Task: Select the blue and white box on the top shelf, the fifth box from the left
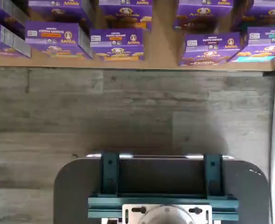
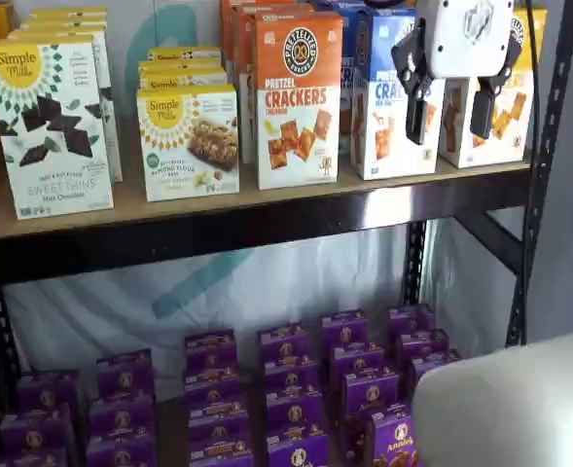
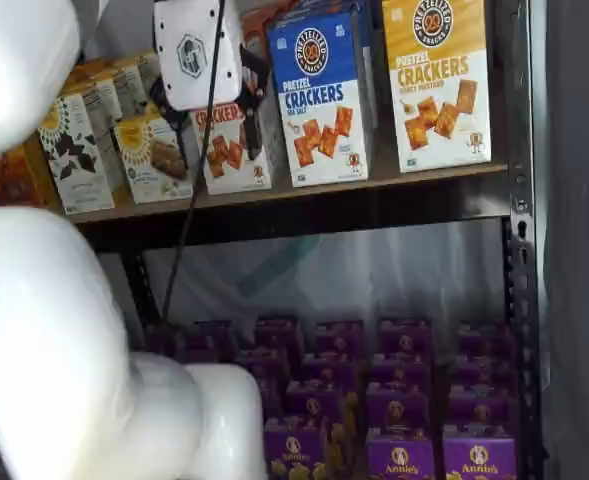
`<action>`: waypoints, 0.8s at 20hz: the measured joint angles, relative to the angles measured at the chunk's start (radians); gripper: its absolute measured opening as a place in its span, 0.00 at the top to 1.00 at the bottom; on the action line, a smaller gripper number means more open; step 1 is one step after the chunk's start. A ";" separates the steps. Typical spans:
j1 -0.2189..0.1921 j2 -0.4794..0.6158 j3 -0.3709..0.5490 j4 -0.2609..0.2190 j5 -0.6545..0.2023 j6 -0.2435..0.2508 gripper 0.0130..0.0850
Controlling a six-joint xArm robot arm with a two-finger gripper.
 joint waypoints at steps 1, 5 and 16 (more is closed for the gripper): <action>-0.020 -0.006 0.006 0.021 -0.009 -0.011 0.00; -0.104 -0.028 0.029 0.118 -0.045 -0.060 0.00; -0.041 -0.017 0.035 0.037 -0.081 -0.032 0.00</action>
